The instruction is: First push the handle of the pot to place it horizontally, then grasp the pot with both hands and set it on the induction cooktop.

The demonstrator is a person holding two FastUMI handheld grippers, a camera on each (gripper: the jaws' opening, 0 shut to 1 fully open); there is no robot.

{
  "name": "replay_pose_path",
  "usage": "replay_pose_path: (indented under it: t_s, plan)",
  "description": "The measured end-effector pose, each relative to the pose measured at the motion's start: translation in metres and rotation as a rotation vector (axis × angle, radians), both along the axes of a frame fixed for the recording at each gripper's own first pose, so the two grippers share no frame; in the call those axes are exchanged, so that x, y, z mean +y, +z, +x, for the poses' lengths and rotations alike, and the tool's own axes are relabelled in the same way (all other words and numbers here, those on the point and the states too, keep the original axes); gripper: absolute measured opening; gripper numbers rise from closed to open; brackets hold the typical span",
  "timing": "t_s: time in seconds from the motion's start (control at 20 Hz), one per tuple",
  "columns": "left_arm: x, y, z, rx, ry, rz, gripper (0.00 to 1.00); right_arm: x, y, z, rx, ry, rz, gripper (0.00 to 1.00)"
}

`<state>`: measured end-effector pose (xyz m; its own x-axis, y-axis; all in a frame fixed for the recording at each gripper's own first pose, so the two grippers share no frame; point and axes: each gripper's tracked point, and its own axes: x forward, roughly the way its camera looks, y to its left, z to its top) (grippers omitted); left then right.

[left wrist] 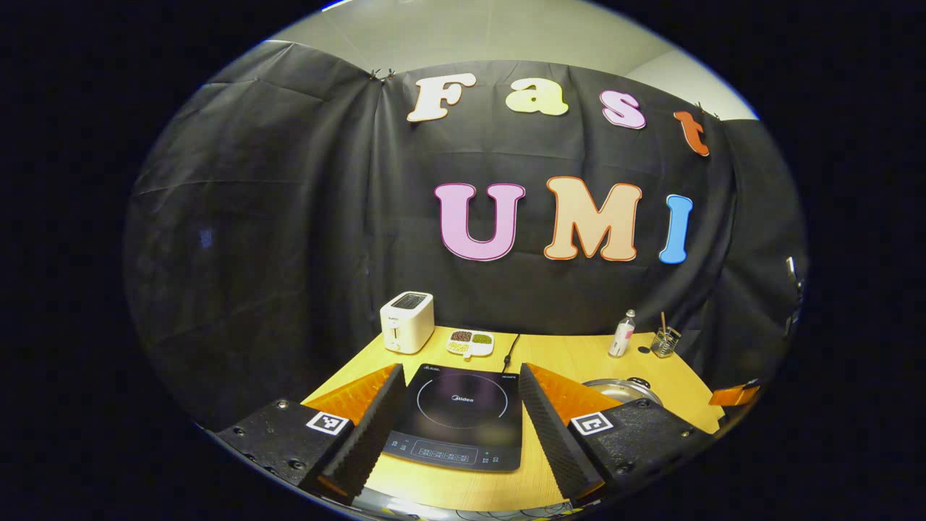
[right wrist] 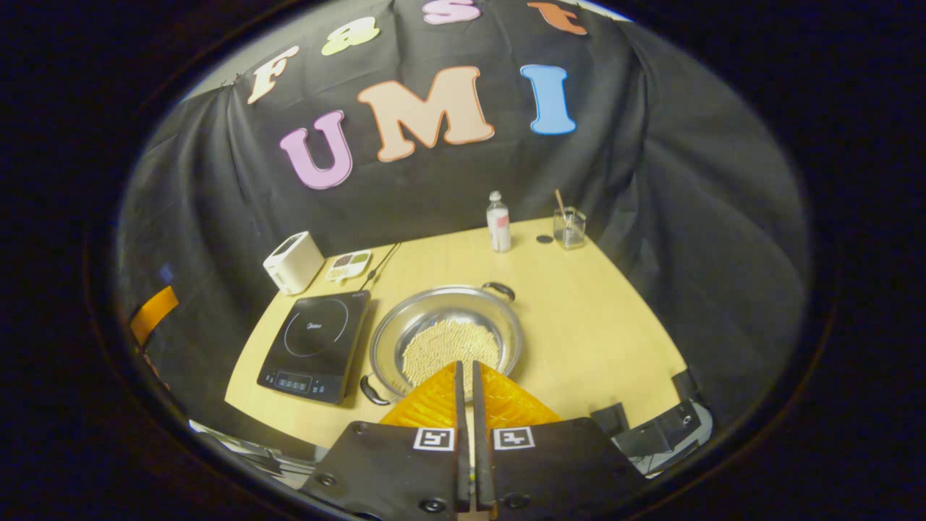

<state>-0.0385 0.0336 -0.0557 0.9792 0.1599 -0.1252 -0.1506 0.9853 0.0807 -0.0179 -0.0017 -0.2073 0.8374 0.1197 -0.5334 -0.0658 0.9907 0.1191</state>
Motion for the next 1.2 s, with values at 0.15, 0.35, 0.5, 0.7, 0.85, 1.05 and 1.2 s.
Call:
replay_pose_path:
  t_s: [0.15, 0.35, 0.5, 0.7, 0.85, 1.05, 1.2]
  plan:
    - [0.003, -0.006, -0.001, 0.008, 0.001, -0.016, 0.96, 0.011, -0.032, -0.008, 0.099, 0.022, -0.003, 0.06]
    - [0.017, -0.014, -0.005, 0.024, 0.028, -0.014, 0.96, 0.031, -0.074, -0.025, 0.258, 0.071, -0.005, 0.06]
    - [0.03, -0.019, -0.012, 0.038, 0.049, -0.016, 0.96, 0.042, -0.097, -0.03, 0.32, 0.098, -0.054, 0.0]
    - [0.043, -0.029, -0.021, 0.055, 0.066, -0.044, 0.96, 0.058, -0.122, -0.029, 0.381, 0.15, -0.136, 0.06]
    - [0.052, -0.032, -0.025, 0.057, 0.071, -0.04, 0.96, 0.071, -0.139, -0.028, 0.438, 0.17, -0.171, 0.06]
    - [0.064, -0.041, -0.029, 0.079, 0.068, -0.039, 0.96, 0.085, -0.16, -0.023, 0.495, 0.183, -0.204, 0.05]
    - [0.076, -0.051, -0.032, 0.104, 0.073, -0.038, 0.92, 0.093, -0.176, -0.012, 0.533, 0.155, -0.211, 0.05]
